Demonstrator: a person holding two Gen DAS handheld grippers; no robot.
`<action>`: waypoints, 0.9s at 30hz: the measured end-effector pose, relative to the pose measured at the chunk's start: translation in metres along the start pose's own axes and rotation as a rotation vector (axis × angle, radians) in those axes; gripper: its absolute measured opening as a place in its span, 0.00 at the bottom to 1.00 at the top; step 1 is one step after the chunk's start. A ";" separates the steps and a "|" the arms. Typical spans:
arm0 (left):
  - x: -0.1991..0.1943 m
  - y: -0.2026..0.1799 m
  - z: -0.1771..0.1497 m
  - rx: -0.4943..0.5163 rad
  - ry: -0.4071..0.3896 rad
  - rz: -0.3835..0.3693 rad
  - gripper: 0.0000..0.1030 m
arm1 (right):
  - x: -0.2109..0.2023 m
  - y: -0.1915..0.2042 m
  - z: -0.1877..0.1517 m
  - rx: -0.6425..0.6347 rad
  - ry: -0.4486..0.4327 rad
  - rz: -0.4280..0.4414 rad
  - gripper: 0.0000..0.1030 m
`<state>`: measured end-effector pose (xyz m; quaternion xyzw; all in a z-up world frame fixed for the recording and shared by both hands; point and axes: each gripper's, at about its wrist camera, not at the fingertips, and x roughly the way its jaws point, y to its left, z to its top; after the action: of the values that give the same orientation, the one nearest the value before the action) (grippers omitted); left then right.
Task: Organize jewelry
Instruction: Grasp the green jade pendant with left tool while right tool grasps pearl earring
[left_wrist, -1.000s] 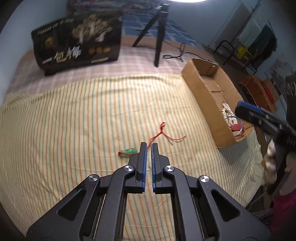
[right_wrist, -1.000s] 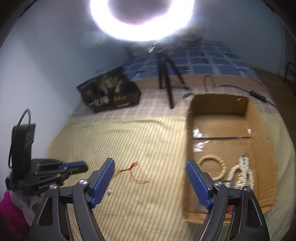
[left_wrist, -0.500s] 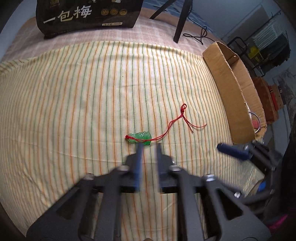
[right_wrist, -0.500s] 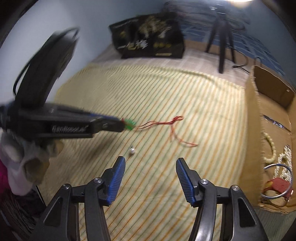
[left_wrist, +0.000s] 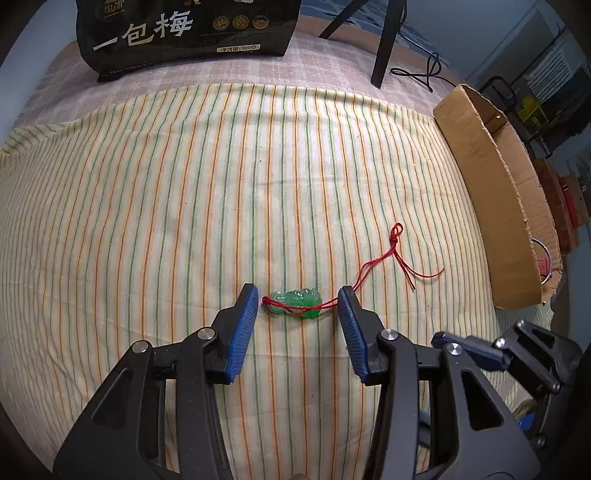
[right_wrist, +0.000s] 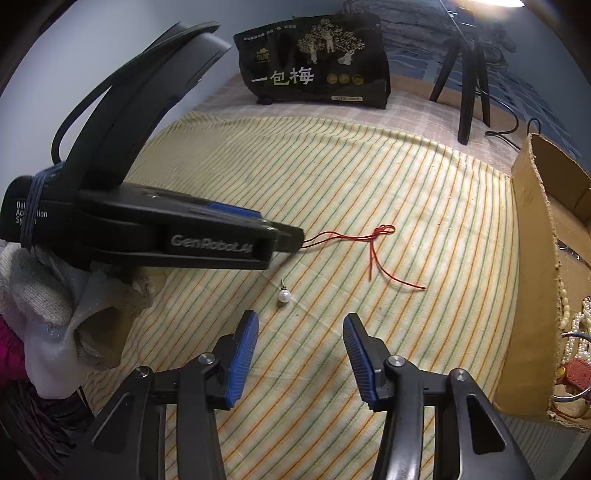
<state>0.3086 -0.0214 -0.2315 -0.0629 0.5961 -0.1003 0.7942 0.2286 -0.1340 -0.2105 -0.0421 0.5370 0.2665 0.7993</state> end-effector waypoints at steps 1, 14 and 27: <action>0.001 0.000 0.000 0.000 0.000 0.003 0.44 | 0.001 0.002 0.000 -0.003 0.002 0.000 0.45; 0.000 0.016 0.004 -0.044 -0.014 0.001 0.29 | 0.023 0.011 0.007 -0.016 0.015 -0.019 0.37; -0.008 0.032 0.007 -0.079 0.002 -0.053 0.18 | 0.038 0.023 0.015 -0.077 0.034 -0.093 0.14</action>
<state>0.3157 0.0115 -0.2294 -0.1100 0.5986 -0.0978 0.7874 0.2408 -0.0944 -0.2323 -0.1024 0.5373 0.2488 0.7993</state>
